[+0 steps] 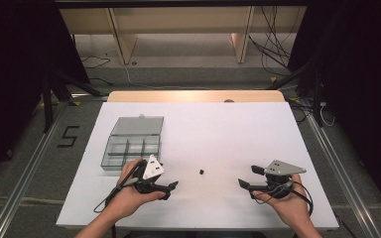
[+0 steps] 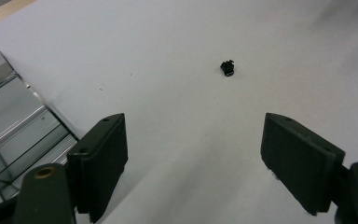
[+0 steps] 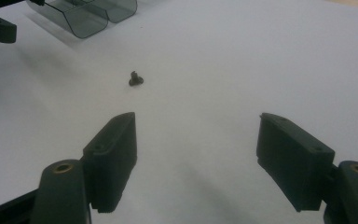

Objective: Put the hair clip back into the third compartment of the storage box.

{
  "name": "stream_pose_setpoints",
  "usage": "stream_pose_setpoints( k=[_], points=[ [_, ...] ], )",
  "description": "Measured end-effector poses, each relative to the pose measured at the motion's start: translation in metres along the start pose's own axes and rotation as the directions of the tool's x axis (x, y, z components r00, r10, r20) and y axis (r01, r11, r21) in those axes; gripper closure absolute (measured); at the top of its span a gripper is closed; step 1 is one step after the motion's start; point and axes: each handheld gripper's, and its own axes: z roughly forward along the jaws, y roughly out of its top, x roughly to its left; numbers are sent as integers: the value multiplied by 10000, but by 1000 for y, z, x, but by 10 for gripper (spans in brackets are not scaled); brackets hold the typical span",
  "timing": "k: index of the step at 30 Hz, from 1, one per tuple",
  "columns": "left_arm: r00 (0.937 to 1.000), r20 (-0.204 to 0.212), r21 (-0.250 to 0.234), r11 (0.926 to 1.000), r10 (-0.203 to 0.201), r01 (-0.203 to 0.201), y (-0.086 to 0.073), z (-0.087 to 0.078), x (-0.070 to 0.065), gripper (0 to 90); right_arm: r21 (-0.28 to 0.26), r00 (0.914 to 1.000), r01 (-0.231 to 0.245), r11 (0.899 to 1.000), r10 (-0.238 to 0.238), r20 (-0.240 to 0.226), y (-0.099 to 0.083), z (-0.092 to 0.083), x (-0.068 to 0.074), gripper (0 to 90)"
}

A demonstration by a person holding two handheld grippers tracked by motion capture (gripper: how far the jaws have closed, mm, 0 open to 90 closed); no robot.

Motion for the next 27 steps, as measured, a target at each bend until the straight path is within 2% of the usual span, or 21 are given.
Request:
stream_pose_setpoints(
  k=[16, 27],
  points=[
    [10000, 67, 14, 10000, 8, -8, 16, 24, -7, 260, -13, 9999, -96, 10000, 96, 38, -1, 0, -1, 293],
    [9999, 119, 27, 10000, 71, -71, 34, 52, -20, 274, -19, 9999, -119, 9999, 119, 73, -1, 0, -2, 293]
  ],
)
